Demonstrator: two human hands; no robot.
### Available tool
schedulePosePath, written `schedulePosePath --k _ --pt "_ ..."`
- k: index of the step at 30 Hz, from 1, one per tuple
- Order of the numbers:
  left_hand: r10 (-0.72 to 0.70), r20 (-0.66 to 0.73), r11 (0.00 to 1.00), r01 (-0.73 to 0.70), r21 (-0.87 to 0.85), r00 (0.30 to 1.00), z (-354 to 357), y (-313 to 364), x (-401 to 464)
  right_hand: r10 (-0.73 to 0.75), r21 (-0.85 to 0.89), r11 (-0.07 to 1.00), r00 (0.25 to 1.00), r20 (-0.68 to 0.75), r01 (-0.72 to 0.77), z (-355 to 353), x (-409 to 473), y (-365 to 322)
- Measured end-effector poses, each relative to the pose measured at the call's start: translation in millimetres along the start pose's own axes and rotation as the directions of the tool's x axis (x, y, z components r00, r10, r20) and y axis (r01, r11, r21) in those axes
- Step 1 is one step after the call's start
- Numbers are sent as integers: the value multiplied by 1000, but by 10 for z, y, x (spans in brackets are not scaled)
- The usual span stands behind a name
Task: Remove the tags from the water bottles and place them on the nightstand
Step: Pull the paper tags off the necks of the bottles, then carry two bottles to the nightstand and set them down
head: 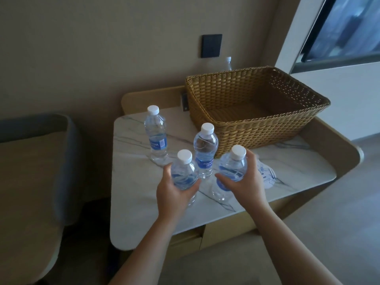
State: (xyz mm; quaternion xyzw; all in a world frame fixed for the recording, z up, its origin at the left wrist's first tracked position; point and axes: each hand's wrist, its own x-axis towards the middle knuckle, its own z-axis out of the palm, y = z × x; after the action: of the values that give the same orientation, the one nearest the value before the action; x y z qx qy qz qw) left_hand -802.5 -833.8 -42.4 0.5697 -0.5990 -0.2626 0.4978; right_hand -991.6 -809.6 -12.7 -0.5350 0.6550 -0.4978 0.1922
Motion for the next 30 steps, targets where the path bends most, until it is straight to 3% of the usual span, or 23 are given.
schedulePosePath --k 6,10,16,24,30 --pt "-3 95 995 12 -100 995 57 -47 -30 95 109 989 995 13 -96 178 -79 153" --pt "-47 177 993 66 -102 983 47 -171 -85 181 70 981 983 4 -181 285 -152 303" --pt "-37 174 998 45 -44 984 52 -113 -63 144 71 987 990 -2 -143 200 -171 288" --pt "82 221 989 -53 -134 972 300 396 -304 136 122 985 983 -120 -122 -534 -313 203" --pt "150 367 972 -70 -224 918 1012 1083 -638 169 157 979 944 -283 -128 -1481 -549 373"
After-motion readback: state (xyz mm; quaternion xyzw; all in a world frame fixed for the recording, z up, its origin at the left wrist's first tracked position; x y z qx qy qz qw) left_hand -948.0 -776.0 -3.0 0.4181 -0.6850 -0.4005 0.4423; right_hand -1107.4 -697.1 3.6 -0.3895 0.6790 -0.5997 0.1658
